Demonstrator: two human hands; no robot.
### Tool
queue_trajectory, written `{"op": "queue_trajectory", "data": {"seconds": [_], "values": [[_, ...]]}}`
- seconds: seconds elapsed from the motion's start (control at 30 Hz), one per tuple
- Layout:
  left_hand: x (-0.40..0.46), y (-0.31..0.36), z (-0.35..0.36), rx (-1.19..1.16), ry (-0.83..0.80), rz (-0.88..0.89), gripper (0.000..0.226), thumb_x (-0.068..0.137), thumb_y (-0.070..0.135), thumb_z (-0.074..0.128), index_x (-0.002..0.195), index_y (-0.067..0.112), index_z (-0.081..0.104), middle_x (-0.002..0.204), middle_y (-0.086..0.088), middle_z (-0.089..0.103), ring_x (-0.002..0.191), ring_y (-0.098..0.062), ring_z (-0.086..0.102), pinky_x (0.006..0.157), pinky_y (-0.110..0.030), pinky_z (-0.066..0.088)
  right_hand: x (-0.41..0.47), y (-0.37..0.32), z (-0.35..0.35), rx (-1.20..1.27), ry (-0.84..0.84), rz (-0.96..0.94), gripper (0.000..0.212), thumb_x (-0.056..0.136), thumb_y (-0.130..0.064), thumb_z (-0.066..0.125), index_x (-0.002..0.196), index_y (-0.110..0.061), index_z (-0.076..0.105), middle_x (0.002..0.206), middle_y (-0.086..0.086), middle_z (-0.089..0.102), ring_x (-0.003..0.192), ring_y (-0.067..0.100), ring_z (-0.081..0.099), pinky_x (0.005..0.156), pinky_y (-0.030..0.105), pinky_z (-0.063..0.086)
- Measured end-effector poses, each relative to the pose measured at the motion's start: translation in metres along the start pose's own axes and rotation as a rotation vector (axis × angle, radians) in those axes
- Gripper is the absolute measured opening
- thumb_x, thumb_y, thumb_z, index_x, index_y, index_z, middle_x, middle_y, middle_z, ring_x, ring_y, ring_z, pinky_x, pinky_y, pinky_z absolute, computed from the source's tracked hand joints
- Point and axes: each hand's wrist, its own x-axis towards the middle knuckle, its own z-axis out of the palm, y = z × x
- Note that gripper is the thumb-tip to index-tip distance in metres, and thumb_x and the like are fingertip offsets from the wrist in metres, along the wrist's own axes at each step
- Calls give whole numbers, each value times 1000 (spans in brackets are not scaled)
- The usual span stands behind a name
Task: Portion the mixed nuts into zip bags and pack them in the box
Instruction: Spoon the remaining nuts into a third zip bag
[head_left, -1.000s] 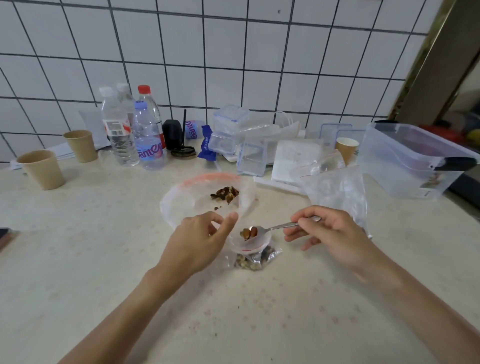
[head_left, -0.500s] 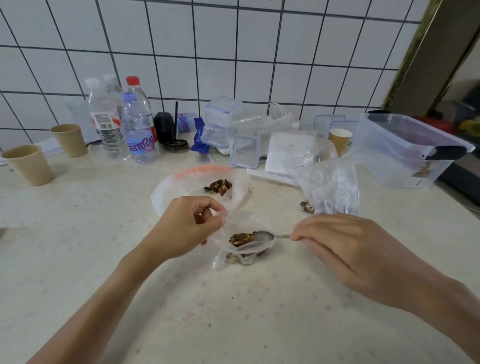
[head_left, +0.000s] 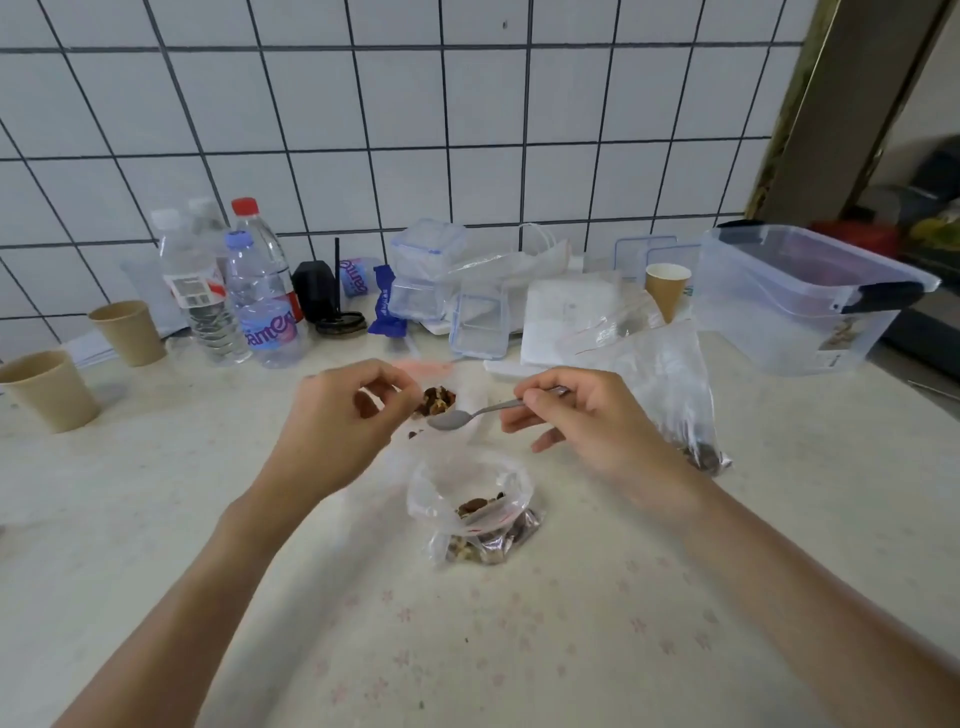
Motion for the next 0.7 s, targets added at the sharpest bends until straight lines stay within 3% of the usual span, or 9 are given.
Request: {"op": "queue_trajectory", "data": {"seconds": [0.1,0.17,0.3,0.4,0.5,0.6,0.7], "values": [[27,-4,-1,94,140,93,6,90,30,77,95,30,74,84,16,69,75,-1,66,63,-7,46,21,7,18,14,-19,46,12,103,-13,60,102,-9,71,90,-1,81,88,13,78,72,33,61],[44,-10,2,189,156,139,20,87,35,79,104,25,73,96,14,68,84,-1,64,72,-9,47,34,13,29,-27,-22,69,11,103,-16,61,100,-15,70,87,-6,81,88,8,77,76,34,60],[65,-27,13,483,-101,-75,58,82,65,72,126,28,66,119,6,67,103,-17,64,86,-38,54,51,25,44,-91,-13,100,14,103,-17,59,95,-17,71,88,-1,81,85,6,77,76,33,62],[67,-29,21,645,-180,-125,37,91,64,59,102,31,70,95,5,69,85,-21,64,71,-37,52,53,28,51,-52,28,134,17,104,-15,58,92,-15,71,86,2,81,83,10,78,76,32,63],[64,-21,19,763,-159,-50,50,99,65,35,77,26,59,72,4,57,73,-24,62,59,-35,44,53,30,53,42,106,144,17,103,-12,59,98,-6,73,87,8,80,83,17,78,73,31,64],[68,-43,11,607,-107,-62,42,102,57,44,84,27,66,73,3,64,68,-21,64,63,-41,56,70,41,69,-26,101,96,17,102,-10,60,93,-7,74,83,6,80,78,14,77,68,26,63],[65,-37,16,471,-105,-2,30,102,48,54,88,28,70,71,5,66,63,-19,63,65,-44,57,68,45,70,-68,102,51,19,103,-10,59,90,-13,73,84,3,79,79,11,77,69,28,64]]}}
